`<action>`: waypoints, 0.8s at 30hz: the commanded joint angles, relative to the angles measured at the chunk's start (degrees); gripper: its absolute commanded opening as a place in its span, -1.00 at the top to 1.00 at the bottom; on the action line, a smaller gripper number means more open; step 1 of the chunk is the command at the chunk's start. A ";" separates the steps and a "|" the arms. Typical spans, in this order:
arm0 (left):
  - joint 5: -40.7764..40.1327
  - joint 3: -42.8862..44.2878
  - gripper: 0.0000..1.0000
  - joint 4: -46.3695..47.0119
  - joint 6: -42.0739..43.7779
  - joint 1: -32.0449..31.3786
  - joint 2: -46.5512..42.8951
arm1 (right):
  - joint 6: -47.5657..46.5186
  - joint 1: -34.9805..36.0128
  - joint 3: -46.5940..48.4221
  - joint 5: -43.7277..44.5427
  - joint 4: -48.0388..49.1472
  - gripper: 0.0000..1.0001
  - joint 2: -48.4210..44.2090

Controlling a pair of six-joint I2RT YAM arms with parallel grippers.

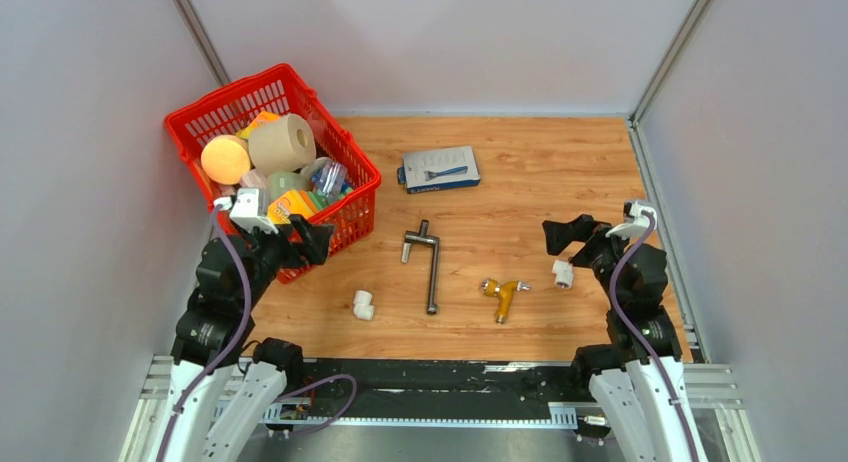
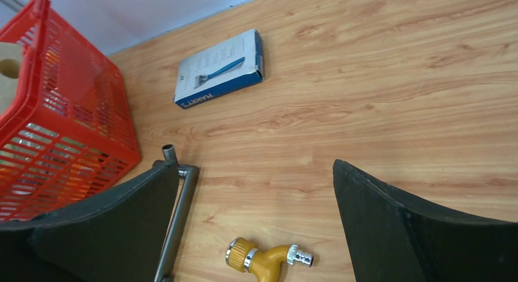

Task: Install the water faucets

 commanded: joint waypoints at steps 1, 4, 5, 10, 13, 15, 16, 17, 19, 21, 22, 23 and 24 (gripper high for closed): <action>7.39 -1.22 -1.00 2.18 -1.12 0.22 0.24 | 0.28 0.26 -2.24 -6.74 6.43 -1.00 -1.11; 7.49 -2.46 -1.00 2.89 1.15 0.30 -0.11 | -2.10 0.26 -1.54 -10.42 7.22 -1.00 3.00; 7.31 -2.90 -1.00 3.15 1.69 0.31 -0.12 | -2.80 0.26 -1.10 -11.74 7.23 -1.00 4.59; 7.48 -6.85 -1.00 6.49 3.97 0.31 -2.75 | -2.63 1.14 -0.13 -18.07 7.93 -1.00 12.15; 7.84 -8.79 -1.00 7.37 5.29 0.30 -3.63 | -1.23 4.90 0.31 -15.37 8.28 -0.90 15.67; 7.92 -10.37 -1.00 8.07 5.56 0.22 -4.07 | 0.52 9.29 0.57 -9.59 8.72 -0.78 17.87; 7.92 -10.98 -1.00 8.25 5.56 0.30 -4.16 | 1.49 11.93 0.92 -7.38 8.89 -0.73 19.70; 8.01 -10.99 -1.00 8.16 5.56 0.22 -4.16 | 2.63 14.21 1.45 -4.83 8.81 -0.63 21.90; 7.57 -10.81 -1.00 7.63 5.73 0.31 -4.25 | 6.14 19.05 3.11 0.09 8.37 -0.49 27.87; 7.40 -11.07 -1.00 7.20 5.91 0.31 -4.51 | 8.52 24.49 6.09 4.14 7.32 -0.41 33.93; 7.31 -11.16 -1.00 7.02 5.82 0.22 -4.51 | 9.49 27.13 8.03 7.72 6.62 -0.39 37.09; 7.40 -11.34 -1.00 6.93 5.47 0.30 -4.60 | 10.46 30.38 9.61 10.37 5.83 -0.37 39.82; 7.75 -11.42 -1.00 6.93 5.30 0.31 -4.60 | 11.68 32.93 11.54 12.22 5.12 -0.35 42.90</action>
